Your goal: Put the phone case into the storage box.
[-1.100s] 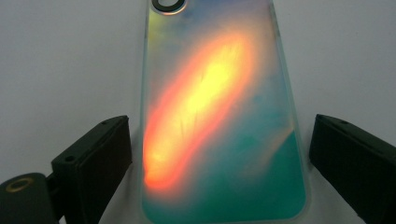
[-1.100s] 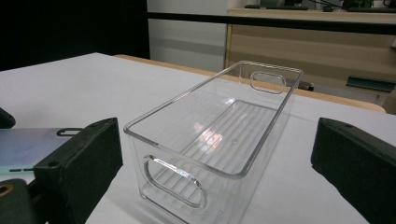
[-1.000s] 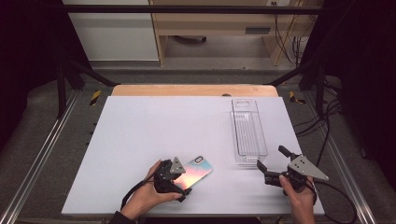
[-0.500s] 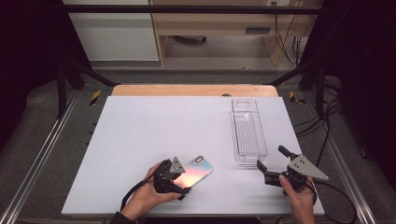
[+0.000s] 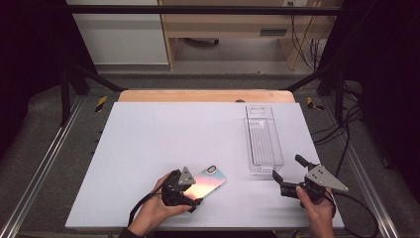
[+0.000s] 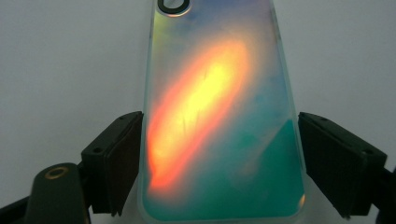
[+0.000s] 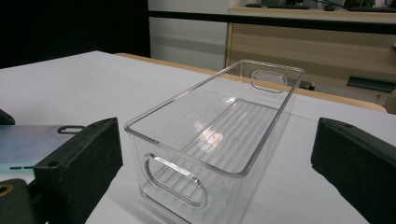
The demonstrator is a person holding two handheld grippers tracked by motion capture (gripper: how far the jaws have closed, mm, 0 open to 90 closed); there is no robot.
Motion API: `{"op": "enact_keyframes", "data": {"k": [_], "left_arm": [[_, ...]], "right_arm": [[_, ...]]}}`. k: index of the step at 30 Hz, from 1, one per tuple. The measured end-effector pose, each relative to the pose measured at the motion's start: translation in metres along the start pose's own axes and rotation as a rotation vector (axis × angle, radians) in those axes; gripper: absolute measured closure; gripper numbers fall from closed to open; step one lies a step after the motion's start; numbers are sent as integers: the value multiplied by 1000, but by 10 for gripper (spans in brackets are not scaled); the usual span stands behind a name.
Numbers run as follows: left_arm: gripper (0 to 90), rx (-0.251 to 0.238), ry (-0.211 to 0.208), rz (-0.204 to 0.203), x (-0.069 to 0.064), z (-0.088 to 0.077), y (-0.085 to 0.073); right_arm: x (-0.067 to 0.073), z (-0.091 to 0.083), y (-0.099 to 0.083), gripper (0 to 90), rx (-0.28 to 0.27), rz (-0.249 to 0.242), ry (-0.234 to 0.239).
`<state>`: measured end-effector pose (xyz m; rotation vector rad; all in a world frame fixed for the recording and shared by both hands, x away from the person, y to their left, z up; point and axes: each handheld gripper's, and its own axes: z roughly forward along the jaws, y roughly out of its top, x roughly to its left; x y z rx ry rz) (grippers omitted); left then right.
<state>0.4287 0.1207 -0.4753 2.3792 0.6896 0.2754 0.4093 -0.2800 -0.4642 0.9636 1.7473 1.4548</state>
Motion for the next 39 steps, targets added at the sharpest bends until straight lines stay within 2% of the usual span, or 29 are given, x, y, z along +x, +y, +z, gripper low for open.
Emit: {"op": "enact_keyframes", "data": {"k": [3,4,6,7,9,10,11,12,14,17,21,23,29,32,35,36,38,39], "left_arm": [[164,-42,10,5,0,-2,4],[164,-42,10,5,0,-2,4],[164,-82,31,10,2,-4,9],[164,-82,31,10,2,-4,9],[164,-129,32,1,3,-5,12],[164,-169,57,-11,6,-5,15],[164,-191,66,-22,8,-4,16],[164,-191,66,-22,8,-4,16],[164,-245,70,-33,11,-4,19],[164,-269,52,-11,10,-3,21],[164,-321,73,-22,9,-6,21],[164,-360,98,-26,10,-10,22],[164,-447,152,-34,14,-21,21],[164,-485,174,-49,16,-27,20],[164,-515,193,-62,18,-31,19],[164,-522,195,-68,19,-32,18],[164,-538,206,-78,21,-35,16],[164,-541,207,-80,22,-36,16]], "right_arm": [[0,0,0,23,-2,-2,0],[0,0,0,23,-2,-2,0],[0,0,0,23,-3,-2,2],[0,0,0,23,-3,-4,3],[1,0,0,24,-3,0,3],[1,-1,0,24,-4,4,4],[1,-1,0,24,-6,8,5],[1,-2,1,24,-10,12,5],[1,-2,1,24,-18,24,7],[1,-3,1,23,-23,30,4],[0,-3,2,23,-29,54,-1],[1,-3,4,23,-29,58,-7],[6,1,21,28,-5,78,-33],[12,4,36,39,-7,98,-33],[22,11,63,44,5,69,-21],[22,11,63,47,5,69,-21],[28,18,83,62,12,73,1],[28,18,83,62,12,73,1]]}}
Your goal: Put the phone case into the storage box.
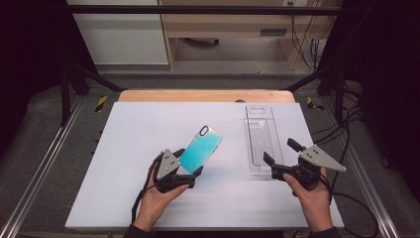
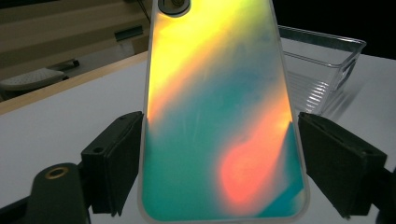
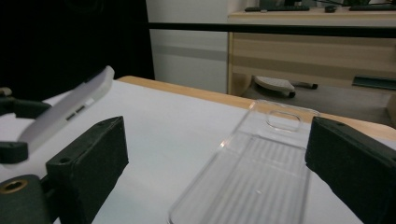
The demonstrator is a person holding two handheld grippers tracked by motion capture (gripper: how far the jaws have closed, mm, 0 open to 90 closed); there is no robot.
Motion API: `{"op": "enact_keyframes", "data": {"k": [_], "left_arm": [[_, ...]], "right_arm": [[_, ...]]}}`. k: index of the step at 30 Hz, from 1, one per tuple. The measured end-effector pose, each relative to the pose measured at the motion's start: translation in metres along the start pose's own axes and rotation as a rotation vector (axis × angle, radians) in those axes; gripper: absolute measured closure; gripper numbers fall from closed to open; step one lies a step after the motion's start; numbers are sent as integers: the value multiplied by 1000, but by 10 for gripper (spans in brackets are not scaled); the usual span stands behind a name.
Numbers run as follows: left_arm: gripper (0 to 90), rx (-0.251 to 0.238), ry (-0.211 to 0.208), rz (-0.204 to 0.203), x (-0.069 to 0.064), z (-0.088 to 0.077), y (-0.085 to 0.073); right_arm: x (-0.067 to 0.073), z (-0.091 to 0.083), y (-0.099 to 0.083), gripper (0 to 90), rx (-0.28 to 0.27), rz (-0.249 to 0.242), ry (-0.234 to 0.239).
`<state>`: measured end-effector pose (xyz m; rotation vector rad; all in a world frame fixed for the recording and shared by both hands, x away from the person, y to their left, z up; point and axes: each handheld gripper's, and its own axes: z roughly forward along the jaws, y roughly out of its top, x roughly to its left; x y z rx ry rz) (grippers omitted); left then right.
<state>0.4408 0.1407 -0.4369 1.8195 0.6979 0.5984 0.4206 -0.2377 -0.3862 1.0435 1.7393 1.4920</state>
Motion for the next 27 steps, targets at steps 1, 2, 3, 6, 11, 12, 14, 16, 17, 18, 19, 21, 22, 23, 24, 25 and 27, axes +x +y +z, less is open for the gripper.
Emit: {"op": "enact_keyframes", "data": {"k": [1,2,3,6,11,12,14,16,17,18,19,21,22,23,24,25,27], "left_arm": [[164,-12,8,-6,2,-2,1],[164,-18,8,-10,2,-2,1],[164,-22,10,-11,3,-3,1],[164,-31,17,-12,1,-5,1],[164,-44,29,-24,-2,-9,-4],[164,-44,29,-24,-2,-9,-4],[164,-50,35,-22,0,-10,-3],[164,-63,42,-29,2,-12,-2],[164,-71,47,-33,2,-13,-2],[164,-76,50,-34,2,-13,-2],[163,-80,53,-33,2,-14,-2],[164,-86,59,-33,2,-15,-2],[164,-95,66,-34,4,-17,-1],[164,-95,66,-34,4,-17,-1],[164,-100,69,-37,4,-18,-1],[163,-104,72,-39,5,-19,-1],[164,-112,77,-33,6,-21,-1]], "right_arm": [[2,2,4,62,1,1,7],[7,7,10,66,7,-9,15],[9,9,13,70,13,-13,20],[23,22,23,80,30,-2,67],[40,38,29,79,45,17,120],[44,41,29,79,47,23,132],[47,44,30,79,51,27,146],[54,50,31,78,63,35,168],[57,53,31,79,68,39,175],[60,56,30,79,74,48,182],[65,62,30,79,84,67,205],[67,64,30,79,86,68,211],[72,70,28,78,96,69,229],[74,71,27,79,100,69,231],[74,71,27,79,100,69,231],[76,74,26,79,104,69,233],[79,79,24,80,113,82,242]]}}
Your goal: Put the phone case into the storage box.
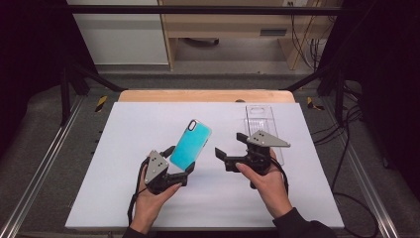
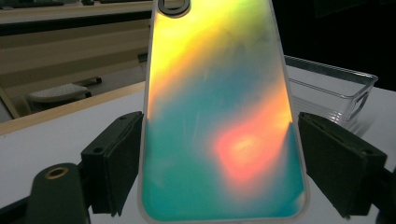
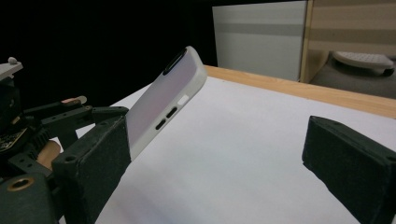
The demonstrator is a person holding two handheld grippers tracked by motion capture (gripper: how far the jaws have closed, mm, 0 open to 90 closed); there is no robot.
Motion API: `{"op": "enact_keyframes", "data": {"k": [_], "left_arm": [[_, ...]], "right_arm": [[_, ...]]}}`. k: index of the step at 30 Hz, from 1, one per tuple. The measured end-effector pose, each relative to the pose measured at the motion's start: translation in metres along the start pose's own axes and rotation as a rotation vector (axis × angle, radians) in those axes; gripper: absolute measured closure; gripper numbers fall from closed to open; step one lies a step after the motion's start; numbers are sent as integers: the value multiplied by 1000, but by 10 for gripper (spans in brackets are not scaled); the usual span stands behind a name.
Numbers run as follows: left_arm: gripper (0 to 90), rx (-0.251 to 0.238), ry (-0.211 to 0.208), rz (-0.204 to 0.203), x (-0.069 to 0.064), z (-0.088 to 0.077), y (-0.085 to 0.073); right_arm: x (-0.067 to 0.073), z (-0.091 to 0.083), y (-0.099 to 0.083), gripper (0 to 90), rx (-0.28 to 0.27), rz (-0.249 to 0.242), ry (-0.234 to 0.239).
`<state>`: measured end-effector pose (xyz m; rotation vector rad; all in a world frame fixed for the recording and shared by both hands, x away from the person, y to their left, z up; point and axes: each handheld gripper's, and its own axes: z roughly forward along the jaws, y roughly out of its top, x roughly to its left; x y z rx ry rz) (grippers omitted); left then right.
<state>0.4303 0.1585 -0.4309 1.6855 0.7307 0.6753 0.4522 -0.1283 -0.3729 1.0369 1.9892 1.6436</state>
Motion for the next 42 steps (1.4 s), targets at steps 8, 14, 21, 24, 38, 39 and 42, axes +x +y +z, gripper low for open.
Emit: {"op": "enact_keyframes", "data": {"k": [8,14,21,24,38,39,42], "left_arm": [[163,-20,5,2,1,-3,1],[164,-26,2,15,-1,-3,2],[163,-33,-1,26,-4,-3,3],[163,-33,-4,32,-6,-1,3],[163,-27,1,49,-7,-1,-1],[163,-27,2,50,-7,0,-1],[163,-28,1,50,-7,0,0]], "right_arm": [[10,15,-3,101,-1,58,50],[15,29,-6,117,4,88,71],[14,37,-7,147,-3,127,101],[14,38,-7,168,-13,141,109],[12,46,-5,192,-23,180,118],[12,46,-5,192,-23,180,118],[11,46,-5,191,-21,179,118]]}}
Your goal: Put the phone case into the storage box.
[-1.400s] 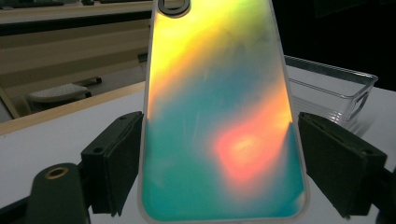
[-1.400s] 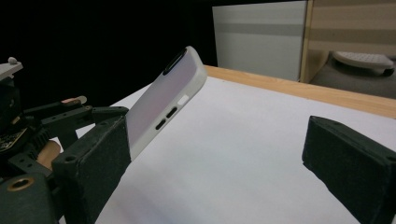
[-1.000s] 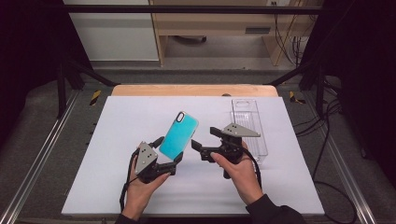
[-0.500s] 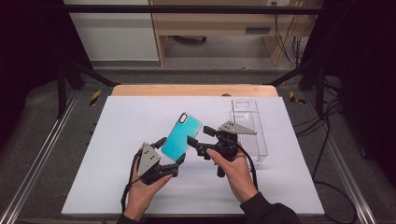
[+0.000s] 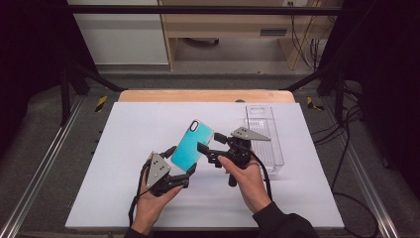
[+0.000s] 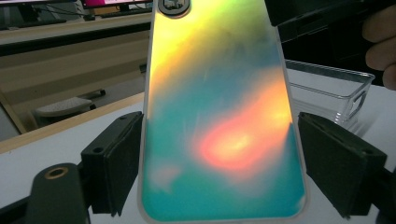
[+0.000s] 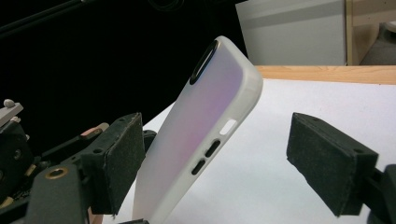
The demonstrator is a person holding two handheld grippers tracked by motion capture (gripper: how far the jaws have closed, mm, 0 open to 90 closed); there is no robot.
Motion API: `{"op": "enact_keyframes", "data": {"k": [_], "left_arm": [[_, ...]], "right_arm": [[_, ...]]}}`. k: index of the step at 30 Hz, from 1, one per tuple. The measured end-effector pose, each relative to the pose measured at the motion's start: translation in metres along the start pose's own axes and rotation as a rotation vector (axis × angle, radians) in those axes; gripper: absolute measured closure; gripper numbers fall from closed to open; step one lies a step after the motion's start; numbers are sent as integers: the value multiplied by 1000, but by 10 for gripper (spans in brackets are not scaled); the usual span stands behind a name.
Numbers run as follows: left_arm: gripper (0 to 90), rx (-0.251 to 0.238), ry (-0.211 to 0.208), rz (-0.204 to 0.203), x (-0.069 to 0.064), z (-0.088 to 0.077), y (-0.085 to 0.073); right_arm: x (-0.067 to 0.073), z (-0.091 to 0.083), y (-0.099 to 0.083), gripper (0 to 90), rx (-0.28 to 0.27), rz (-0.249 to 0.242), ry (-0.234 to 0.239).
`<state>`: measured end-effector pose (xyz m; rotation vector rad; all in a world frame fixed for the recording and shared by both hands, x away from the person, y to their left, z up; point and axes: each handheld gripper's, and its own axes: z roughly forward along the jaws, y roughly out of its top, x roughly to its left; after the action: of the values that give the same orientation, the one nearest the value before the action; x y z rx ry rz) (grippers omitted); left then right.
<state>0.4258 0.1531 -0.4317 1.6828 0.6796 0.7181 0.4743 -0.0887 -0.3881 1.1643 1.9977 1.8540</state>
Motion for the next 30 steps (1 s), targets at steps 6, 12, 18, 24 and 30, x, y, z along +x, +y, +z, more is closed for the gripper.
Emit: {"op": "enact_keyframes", "data": {"k": [6,12,18,24,30], "left_arm": [[163,-2,0,2,-1,0,0],[164,-1,1,7,-2,-1,0],[163,-4,0,7,-2,0,0],[164,-5,-1,9,-2,0,-1],[163,-8,-1,12,-3,0,-2]], "right_arm": [[0,0,1,171,6,-2,-3],[1,1,6,131,19,-19,-4],[3,1,11,149,32,-33,-5],[2,-1,18,234,59,-46,23],[-2,-2,27,271,93,-42,46]]}}
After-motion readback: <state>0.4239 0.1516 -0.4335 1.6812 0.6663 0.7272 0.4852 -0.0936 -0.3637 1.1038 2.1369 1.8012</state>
